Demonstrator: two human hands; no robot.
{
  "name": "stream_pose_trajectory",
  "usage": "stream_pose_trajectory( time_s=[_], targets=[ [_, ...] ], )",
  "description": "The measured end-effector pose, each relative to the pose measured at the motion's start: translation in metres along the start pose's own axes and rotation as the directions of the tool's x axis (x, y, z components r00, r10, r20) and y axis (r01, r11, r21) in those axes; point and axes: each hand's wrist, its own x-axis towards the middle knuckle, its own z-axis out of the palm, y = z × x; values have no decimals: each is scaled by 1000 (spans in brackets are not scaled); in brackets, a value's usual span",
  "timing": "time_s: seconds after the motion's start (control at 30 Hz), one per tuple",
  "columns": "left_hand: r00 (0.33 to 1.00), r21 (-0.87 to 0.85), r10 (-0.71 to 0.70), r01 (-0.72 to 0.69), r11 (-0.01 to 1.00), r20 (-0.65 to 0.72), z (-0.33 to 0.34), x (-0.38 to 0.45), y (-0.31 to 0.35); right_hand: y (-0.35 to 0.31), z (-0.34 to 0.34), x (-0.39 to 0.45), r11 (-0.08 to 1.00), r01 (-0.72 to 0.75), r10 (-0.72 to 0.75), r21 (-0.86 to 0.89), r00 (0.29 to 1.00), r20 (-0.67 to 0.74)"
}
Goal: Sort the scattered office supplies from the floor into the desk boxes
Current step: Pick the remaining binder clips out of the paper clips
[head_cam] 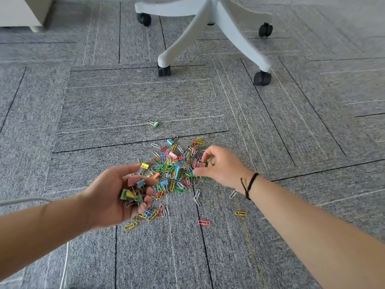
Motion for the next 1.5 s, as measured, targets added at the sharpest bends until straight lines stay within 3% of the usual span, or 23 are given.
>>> stream_pose_trajectory(
  time_s=[0.13,0.3,0.7,0.77,0.8,0.83,0.87,0.93,1.03,1.13,1.2,1.3,1.37,1.43,1.5],
  targets=[
    [1000,6,-6,6,1000,6,-1,0,0,2,8,2,869,70,-103,-490,994,-41],
    [1000,8,-10,10,1000,11,-2,0,1,2,12,3,813,98,-170,-573,983,-73],
    [1000,3,-6,6,1000,2,-2,-1,0,19,6,0,918,86,-144,-386,982,-123],
    [1000,-1,-4,5,1000,5,-1,-1,0,18,3,-3,980,61,-91,-190,984,-153],
    [1000,-6,-4,4,1000,6,-2,-2,0,17,0,-7,999,16,-11,28,987,-162],
    [1000,-12,-3,3,1000,7,-2,-2,0,17,-4,-11,948,-38,84,316,987,-134],
    [1000,-15,-1,1,1000,7,-1,-2,0,16,-8,-15,809,-89,155,582,986,-65],
    [1000,-16,2,-2,1000,2,-1,-1,0,16,-16,-26,477,-171,174,862,980,98],
    [1000,-17,2,-2,1000,-3,-1,0,0,21,-22,-41,163,-240,52,957,971,235],
    [1000,-16,-3,3,1000,-7,2,0,-1,27,-19,-51,18,-269,-6,963,963,269],
    [1000,-21,-2,1,1000,-13,4,0,-1,26,-16,-52,-21,-276,22,961,961,276],
    [1000,-17,2,-2,1000,-4,4,-2,-1,20,-14,-51,-7,-277,162,961,948,274],
    [1000,-16,5,-5,1000,0,4,-3,0,17,-15,-47,86,-290,238,953,935,263],
    [1000,-15,9,-9,1000,1,4,-5,0,16,-14,-40,272,-302,266,914,936,231],
    [1000,-9,12,-12,1000,2,3,-6,0,14,-11,-35,614,-270,263,742,956,130]
  ],
)
